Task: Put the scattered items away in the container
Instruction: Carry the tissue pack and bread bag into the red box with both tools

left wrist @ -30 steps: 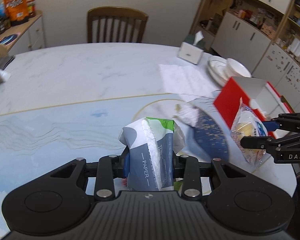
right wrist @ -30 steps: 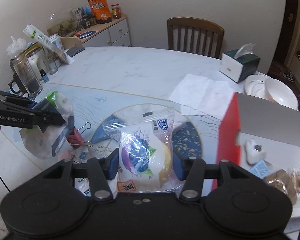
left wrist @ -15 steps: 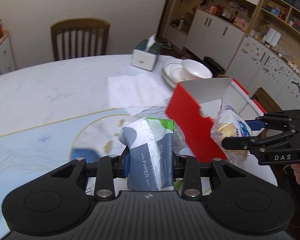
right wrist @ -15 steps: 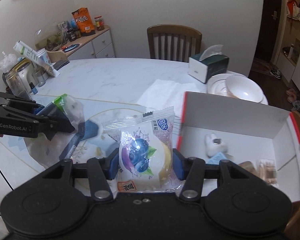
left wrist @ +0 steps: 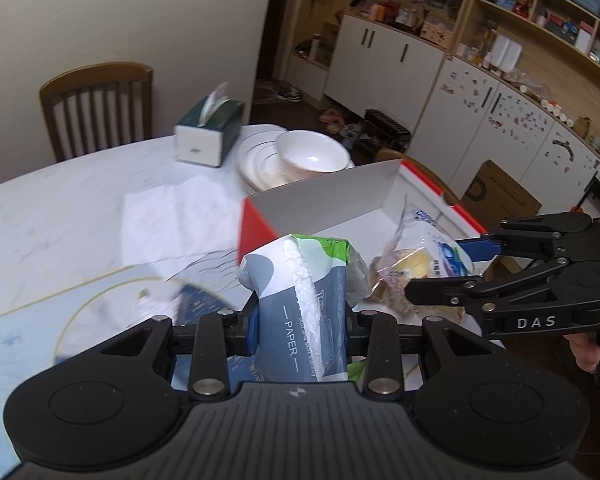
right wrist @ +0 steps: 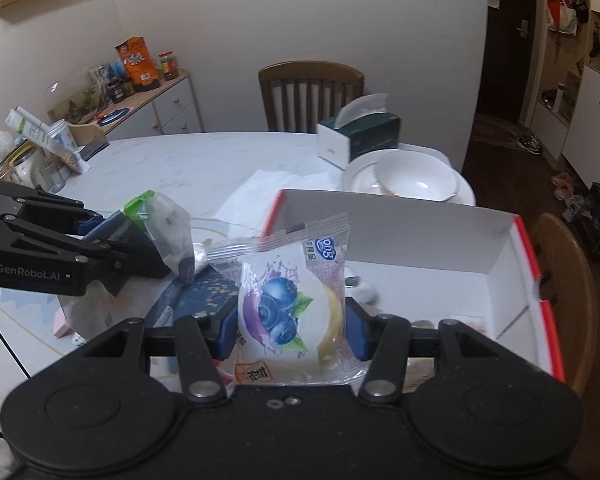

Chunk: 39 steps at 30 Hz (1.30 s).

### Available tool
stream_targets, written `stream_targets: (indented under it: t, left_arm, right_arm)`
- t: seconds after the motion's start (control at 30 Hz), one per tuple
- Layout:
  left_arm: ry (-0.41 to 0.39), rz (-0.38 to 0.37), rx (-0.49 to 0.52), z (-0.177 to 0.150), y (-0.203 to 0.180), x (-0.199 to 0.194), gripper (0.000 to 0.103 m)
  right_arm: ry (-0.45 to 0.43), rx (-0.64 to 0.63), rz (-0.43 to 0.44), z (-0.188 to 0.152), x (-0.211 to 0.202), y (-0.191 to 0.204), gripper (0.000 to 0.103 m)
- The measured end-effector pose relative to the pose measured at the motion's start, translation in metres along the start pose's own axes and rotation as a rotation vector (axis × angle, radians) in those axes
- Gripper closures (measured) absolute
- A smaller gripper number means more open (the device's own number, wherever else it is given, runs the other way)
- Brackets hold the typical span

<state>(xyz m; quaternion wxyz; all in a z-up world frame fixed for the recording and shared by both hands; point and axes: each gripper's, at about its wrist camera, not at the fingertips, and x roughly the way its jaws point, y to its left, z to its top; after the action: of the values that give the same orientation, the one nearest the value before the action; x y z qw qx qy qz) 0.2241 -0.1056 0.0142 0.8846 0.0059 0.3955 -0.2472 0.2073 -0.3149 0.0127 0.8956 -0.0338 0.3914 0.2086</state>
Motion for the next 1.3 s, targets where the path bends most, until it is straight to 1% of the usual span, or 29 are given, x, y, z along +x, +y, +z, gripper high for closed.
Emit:
stream_targets:
  t: [0.3, 0.63, 0.8, 0.9, 1.07, 1.3]
  left_arm:
    - [0.02, -0.031, 0.06, 0.022, -0.042, 0.037, 0.07]
    - [0.057, -0.017, 0.131, 0.04, -0.072, 0.083, 0.07]
    - [0.071, -0.007, 0.15, 0.052, -0.079, 0.105, 0.07]
    - [0.077, 0.014, 0.169, 0.06, -0.082, 0.119, 0.07]
    - [0.105, 0.025, 0.167, 0.071, -0.081, 0.146, 0.07]
    - [0.146, 0.045, 0.194, 0.077, -0.079, 0.18, 0.069]
  right_arm:
    - [0.006, 0.019, -0.038, -0.006, -0.003, -0.045, 0.052]
    - [0.029, 0.042, -0.098, -0.01, 0.006, -0.09, 0.052]
    - [0.048, 0.052, -0.108, -0.007, 0.019, -0.109, 0.052]
    - [0.06, 0.045, -0.118, -0.005, 0.029, -0.116, 0.052]
    - [0.083, 0.028, -0.112, 0.0, 0.046, -0.123, 0.052]
    - [0.127, -0.02, -0.123, 0.003, 0.072, -0.128, 0.052]
